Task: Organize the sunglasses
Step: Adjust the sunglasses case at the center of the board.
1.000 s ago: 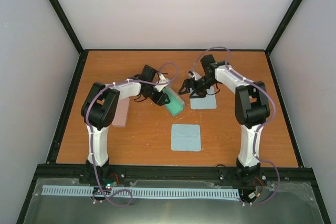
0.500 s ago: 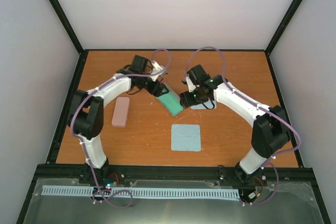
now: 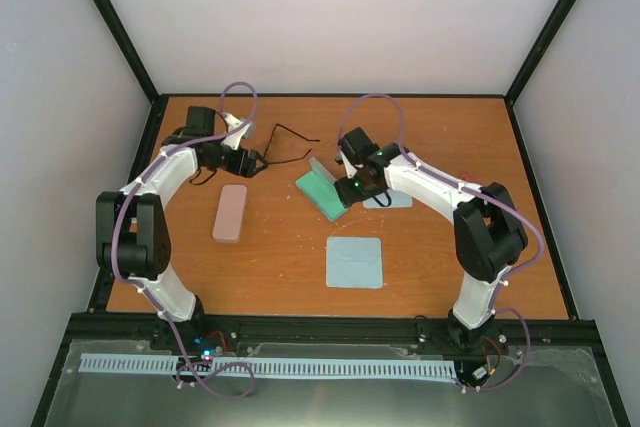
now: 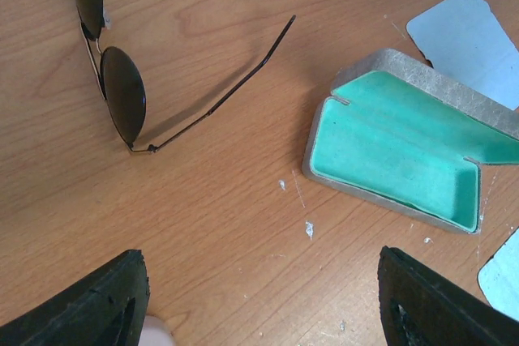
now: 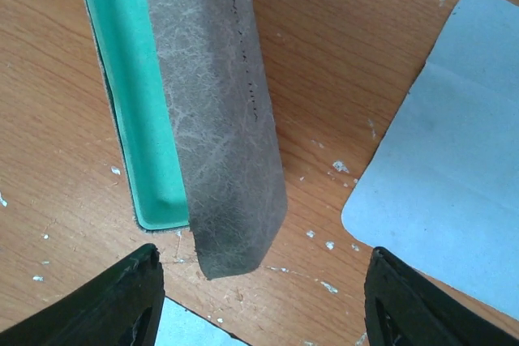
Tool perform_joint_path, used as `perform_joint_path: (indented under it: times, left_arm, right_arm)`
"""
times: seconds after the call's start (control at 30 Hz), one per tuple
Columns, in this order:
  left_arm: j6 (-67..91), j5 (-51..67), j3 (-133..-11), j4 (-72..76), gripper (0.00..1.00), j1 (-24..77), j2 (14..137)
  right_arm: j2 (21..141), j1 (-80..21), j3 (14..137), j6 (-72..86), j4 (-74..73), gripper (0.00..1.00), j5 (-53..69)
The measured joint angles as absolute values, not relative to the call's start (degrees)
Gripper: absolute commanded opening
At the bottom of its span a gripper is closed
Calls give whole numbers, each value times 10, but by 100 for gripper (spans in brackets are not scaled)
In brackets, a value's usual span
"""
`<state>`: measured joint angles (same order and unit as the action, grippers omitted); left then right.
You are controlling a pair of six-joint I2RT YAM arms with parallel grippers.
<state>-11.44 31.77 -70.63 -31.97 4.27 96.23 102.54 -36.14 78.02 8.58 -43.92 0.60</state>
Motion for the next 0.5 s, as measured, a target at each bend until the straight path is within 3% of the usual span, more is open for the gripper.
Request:
perform_joint_path:
  times: [0.1, 0.27, 0.4, 0.5]
  left_arm:
    - [-114, 318, -700, -320, 77, 38, 962]
    - [-111, 318, -693, -319, 77, 36, 962]
    - [-111, 317, -689, -319, 77, 36, 962]
    - [-111, 315, -689, -317, 77, 36, 962]
  right_arm:
    - [1033, -364, 784, 81, -439, 65, 9]
    - [1055, -364, 806, 70, -443, 49, 10]
    - [1089, -364, 826, 63, -446, 47, 9]
    - [1109, -364, 837, 57, -454, 39, 7]
